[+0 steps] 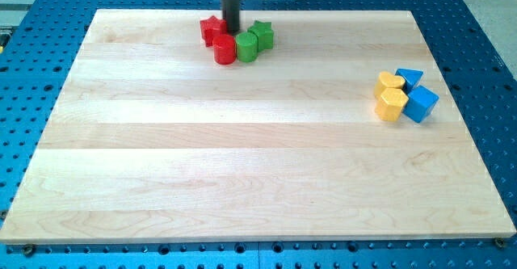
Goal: Move the red star towards the left center of the board
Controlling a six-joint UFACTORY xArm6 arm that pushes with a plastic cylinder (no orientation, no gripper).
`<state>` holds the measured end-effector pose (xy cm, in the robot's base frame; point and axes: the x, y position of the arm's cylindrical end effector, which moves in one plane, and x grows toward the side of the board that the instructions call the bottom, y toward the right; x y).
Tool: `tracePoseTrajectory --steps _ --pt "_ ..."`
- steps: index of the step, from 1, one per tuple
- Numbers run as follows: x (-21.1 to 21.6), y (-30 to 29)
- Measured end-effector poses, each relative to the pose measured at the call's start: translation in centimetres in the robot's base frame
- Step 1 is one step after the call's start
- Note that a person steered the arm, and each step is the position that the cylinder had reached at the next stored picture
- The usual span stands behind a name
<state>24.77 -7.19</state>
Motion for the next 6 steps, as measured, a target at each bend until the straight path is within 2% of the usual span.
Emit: tracePoseTrajectory --steps 1,2,3,5,6 --pt "7.3 -6.3" --pt "9.2 -9.9" --pt "8.1 -8.0" --pt "17.2 -13.9" --pt "18.4 -14.2"
